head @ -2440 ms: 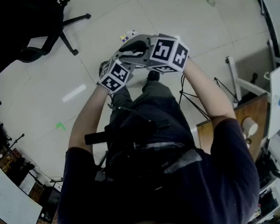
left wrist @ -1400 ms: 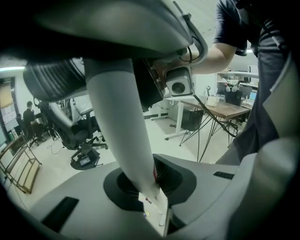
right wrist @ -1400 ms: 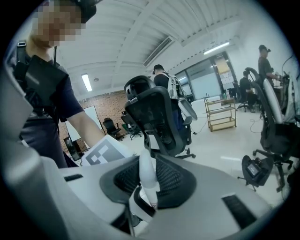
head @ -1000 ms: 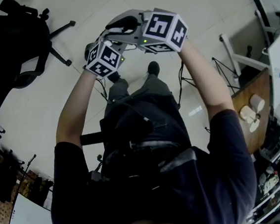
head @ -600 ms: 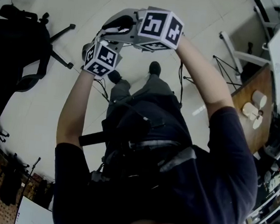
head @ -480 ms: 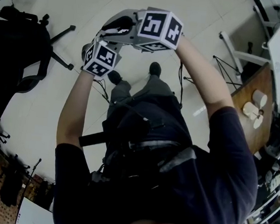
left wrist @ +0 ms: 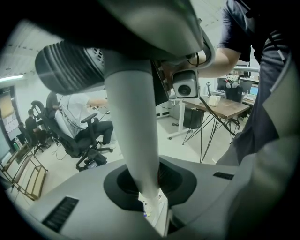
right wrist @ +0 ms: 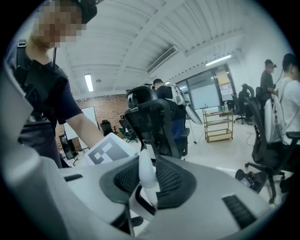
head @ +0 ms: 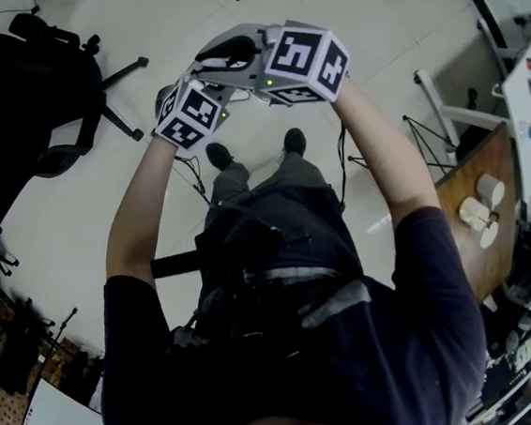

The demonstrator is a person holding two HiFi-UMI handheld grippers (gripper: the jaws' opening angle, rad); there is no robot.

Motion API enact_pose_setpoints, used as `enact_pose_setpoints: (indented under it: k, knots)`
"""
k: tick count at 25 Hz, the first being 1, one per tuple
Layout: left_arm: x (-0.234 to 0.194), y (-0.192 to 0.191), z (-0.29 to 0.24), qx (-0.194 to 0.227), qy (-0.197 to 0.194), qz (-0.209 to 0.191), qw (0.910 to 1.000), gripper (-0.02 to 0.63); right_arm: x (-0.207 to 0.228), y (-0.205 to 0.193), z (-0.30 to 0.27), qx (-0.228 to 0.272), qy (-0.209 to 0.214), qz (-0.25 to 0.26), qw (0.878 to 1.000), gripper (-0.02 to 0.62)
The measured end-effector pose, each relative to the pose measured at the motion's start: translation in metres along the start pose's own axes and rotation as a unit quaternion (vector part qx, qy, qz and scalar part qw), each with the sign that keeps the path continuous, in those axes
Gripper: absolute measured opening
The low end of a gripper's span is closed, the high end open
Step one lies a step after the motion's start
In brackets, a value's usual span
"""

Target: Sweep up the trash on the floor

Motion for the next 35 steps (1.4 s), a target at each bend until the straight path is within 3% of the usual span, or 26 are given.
enact_pose_setpoints:
  k: [10,13,17,21,27,29,32,35]
  knots:
    - [0.003,0.072,0.064,0.037,0.015,-0.010,0.9991,0.051,-0.066,0.061,0.039,0.047,0.001,0.048,0.998,0.098]
    - [0.002,0.091,0.080,0.038,0.054,-0.021,0.9976,0.061,-0.079,0.078,0.051,0.077,-0.012,0.063,0.995,0.098]
    - [-0.001,0.104,0.100,0.050,0.121,0.020,0.9911,0.123,-0.080,0.087,0.068,0.099,-0.064,0.067,0.991,0.097]
    - [0.010,0.116,0.103,0.045,0.167,0.037,0.9842,0.129,-0.086,0.086,0.085,0.120,-0.094,0.049,0.987,0.096]
    - [0.032,0.136,0.101,0.043,0.238,0.063,0.9683,0.130,-0.102,0.078,0.104,0.122,-0.077,0.058,0.988,0.095]
    - [0.043,0.142,0.101,0.055,0.248,0.076,0.9643,0.129,-0.112,0.073,0.109,0.116,-0.049,0.070,0.990,0.095]
    - [0.056,0.152,0.106,0.095,0.243,0.096,0.9606,0.129,-0.126,0.069,0.117,0.112,0.068,0.087,0.988,0.097]
    - [0.065,0.158,0.110,0.120,0.227,0.091,0.9623,0.129,-0.138,0.069,0.119,0.086,0.161,0.121,0.976,0.097]
Point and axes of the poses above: the fingertips, and each gripper's own axes: z backward along the fingers, x to its right, y out of its top, the point moved 6 cm from there along z, backward along the fingers, and after that the axes turned 12 degrees about -z, right-handed, at the moved point
